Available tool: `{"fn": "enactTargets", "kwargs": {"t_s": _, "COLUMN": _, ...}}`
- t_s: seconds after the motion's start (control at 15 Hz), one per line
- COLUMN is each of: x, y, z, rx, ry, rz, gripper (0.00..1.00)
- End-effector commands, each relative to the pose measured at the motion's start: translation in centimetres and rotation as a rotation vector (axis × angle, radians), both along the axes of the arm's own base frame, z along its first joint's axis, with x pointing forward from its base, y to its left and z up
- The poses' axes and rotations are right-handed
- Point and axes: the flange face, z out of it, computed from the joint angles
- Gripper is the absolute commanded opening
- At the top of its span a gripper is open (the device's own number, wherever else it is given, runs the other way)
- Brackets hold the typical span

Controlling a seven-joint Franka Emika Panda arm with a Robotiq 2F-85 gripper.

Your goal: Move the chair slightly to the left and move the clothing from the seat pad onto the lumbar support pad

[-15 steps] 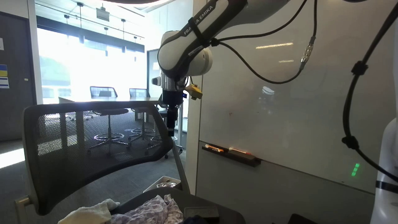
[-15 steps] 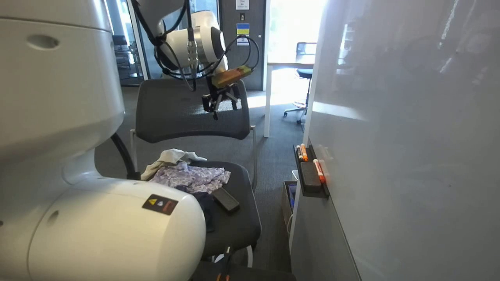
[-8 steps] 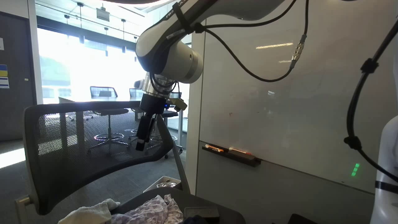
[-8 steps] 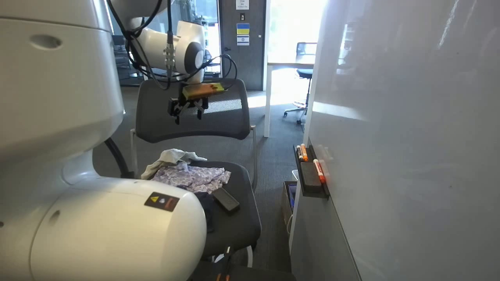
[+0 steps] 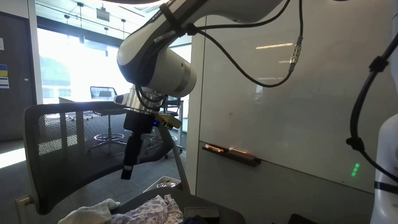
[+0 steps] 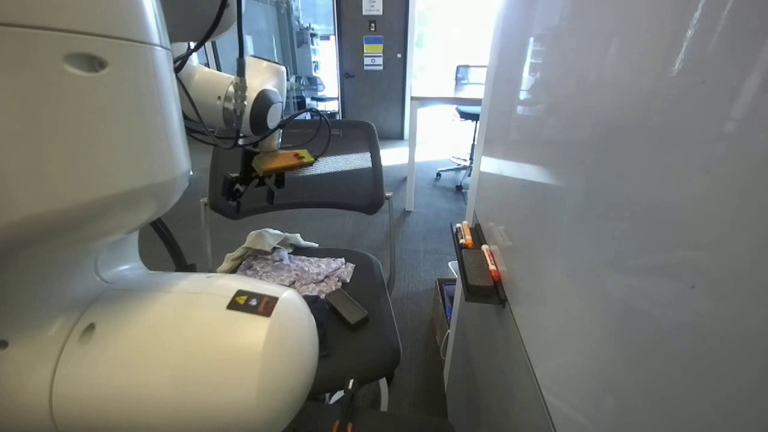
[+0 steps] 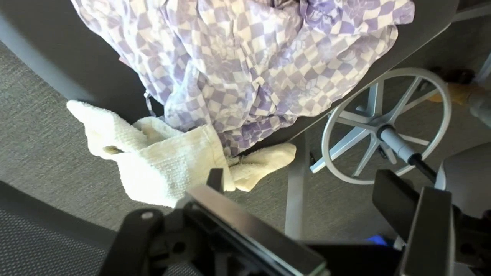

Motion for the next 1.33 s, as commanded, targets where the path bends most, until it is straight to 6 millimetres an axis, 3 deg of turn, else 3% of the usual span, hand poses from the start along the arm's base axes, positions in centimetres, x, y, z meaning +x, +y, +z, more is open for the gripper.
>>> {"fn": "enactTargets", "kwargs": {"t_s": 0.0, "x": -0.1, "y": -0.8, "z": -3.4, "rx": -0.032, "ry": 0.009, "rz": 0.084, "gripper": 1.0}}
{"fn": "enactTargets", "kwargs": {"t_s": 0.2, "x": 0.2, "y": -1.9, "z": -6.1, "rx": -0.045, "ry": 0.0, "rz": 0.15, "gripper": 1.0}}
{"fn": "enactTargets", "kwargs": {"t_s": 0.47, "x": 1.8, "y": -4.3, "z": -8.7, "rx": -0.043, "ry": -0.046, "rz": 0.146, "gripper": 1.0}}
{"fn": "enactTargets", "kwargs": {"t_s": 1.27, "x": 6.1, "y": -10.9, "z": -19.6, "rx": -0.125, "ry": -0.056, "rz": 0.148, "gripper": 1.0}}
